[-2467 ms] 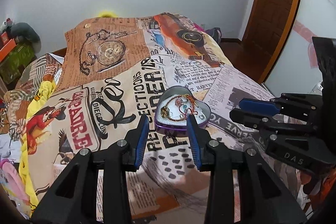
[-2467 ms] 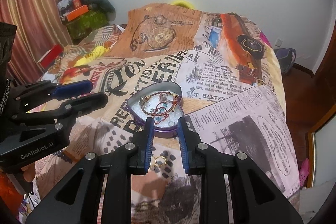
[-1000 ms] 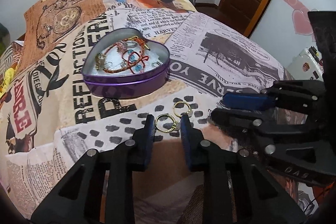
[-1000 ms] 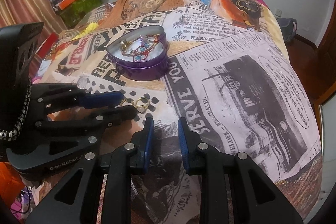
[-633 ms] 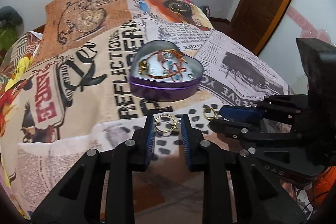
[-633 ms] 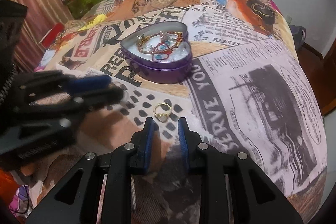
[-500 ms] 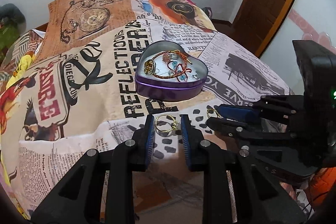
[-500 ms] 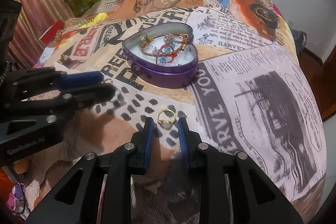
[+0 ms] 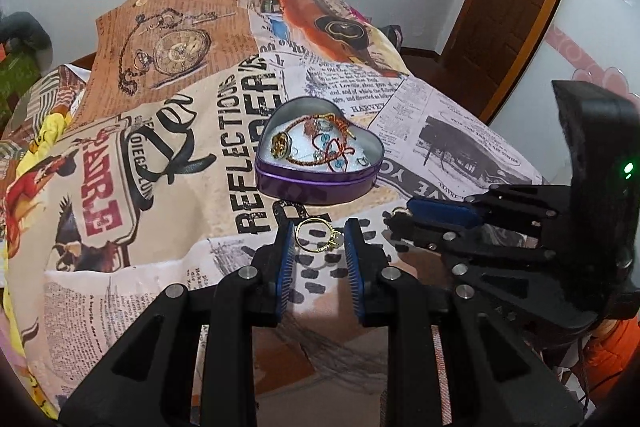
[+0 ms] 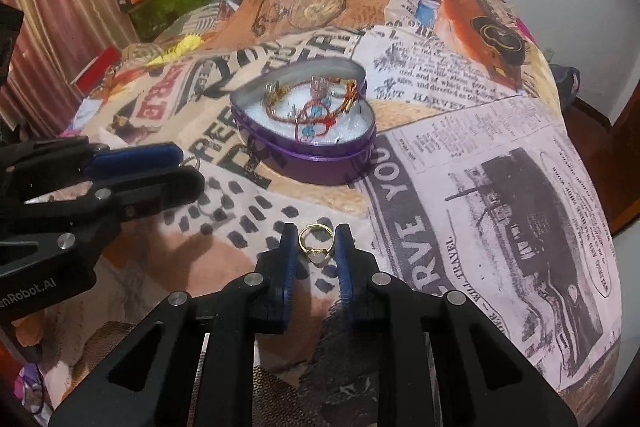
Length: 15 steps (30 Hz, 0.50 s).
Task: Organize jewelry
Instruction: 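Carry both gold rings over the purple heart tin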
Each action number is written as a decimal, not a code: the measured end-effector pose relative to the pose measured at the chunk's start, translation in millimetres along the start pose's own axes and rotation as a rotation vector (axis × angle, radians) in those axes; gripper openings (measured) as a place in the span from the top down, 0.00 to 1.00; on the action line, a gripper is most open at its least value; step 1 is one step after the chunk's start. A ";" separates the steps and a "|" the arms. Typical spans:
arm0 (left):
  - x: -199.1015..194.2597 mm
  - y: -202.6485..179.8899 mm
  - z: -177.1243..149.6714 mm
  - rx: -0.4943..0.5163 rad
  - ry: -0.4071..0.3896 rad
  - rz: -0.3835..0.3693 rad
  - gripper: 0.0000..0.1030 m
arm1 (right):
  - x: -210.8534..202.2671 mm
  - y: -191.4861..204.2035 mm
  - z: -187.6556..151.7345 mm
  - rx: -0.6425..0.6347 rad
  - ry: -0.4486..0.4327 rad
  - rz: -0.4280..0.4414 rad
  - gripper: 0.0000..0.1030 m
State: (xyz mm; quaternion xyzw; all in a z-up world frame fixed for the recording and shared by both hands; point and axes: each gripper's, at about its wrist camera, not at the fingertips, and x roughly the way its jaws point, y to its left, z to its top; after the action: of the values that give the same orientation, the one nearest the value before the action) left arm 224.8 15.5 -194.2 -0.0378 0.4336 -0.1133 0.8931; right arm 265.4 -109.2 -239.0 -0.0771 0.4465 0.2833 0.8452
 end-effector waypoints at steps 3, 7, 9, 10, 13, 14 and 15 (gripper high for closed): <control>-3.9 0.5 2.4 0.000 -0.012 0.005 0.77 | -9.1 0.2 4.2 0.011 -0.029 0.000 0.84; -10.2 2.5 5.5 -0.001 -0.033 0.017 0.77 | -24.6 1.0 13.0 0.013 -0.077 -0.009 0.84; -12.2 3.3 6.7 -0.002 -0.041 0.018 0.77 | -31.9 1.2 16.6 0.017 -0.100 -0.007 0.84; -13.5 4.0 8.1 -0.004 -0.046 0.020 0.77 | -34.8 1.1 18.0 0.019 -0.110 -0.005 0.84; -16.4 6.0 11.4 -0.009 -0.060 0.019 0.77 | -43.5 1.5 23.4 0.024 -0.143 -0.006 0.84; -17.3 6.9 12.5 -0.013 -0.064 0.019 0.77 | -45.7 1.3 25.0 0.025 -0.152 -0.008 0.84; -18.2 7.7 13.7 -0.016 -0.068 0.017 0.77 | -48.1 1.6 26.8 0.026 -0.164 -0.010 0.84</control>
State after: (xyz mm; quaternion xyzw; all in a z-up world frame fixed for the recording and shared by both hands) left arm 226.0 26.9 -173.0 -0.0451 0.4041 -0.1007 0.9081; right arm 262.4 -117.3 -184.5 -0.0450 0.3792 0.2785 0.8813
